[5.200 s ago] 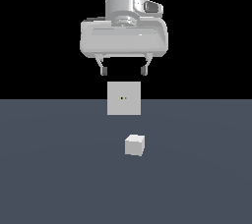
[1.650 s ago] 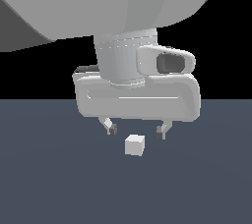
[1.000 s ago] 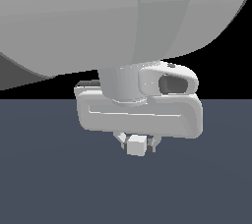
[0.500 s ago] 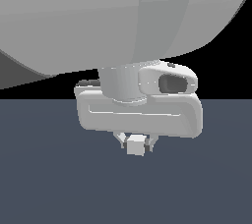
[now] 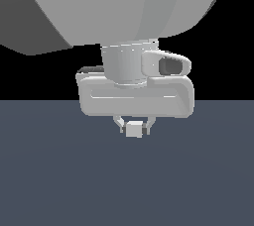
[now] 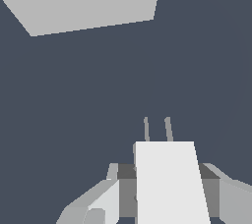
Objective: Plug the charger into the wall socket.
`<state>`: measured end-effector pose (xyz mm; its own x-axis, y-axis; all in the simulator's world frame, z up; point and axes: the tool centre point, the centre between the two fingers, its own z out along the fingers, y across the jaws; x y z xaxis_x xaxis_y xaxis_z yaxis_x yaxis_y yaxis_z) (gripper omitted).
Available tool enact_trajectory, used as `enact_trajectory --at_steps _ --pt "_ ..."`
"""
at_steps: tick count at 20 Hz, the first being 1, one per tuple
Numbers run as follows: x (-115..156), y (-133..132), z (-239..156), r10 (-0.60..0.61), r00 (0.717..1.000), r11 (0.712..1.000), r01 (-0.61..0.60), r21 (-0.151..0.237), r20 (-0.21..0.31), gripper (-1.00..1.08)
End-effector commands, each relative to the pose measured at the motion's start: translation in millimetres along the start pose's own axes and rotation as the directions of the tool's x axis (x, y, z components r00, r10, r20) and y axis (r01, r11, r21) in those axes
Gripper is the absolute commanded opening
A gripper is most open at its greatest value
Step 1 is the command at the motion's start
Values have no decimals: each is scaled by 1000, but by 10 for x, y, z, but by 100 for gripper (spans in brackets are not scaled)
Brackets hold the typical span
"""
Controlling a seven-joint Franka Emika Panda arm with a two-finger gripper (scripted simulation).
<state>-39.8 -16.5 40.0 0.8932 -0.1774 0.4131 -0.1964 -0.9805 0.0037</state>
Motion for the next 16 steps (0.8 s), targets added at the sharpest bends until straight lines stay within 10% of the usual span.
enact_trajectory --at_steps 1,16 --pt "118 -34 -69 -33 999 999 33 13 -2 -100" --pt "599 -275 -359 -180 984 980 180 84 -8 -100"
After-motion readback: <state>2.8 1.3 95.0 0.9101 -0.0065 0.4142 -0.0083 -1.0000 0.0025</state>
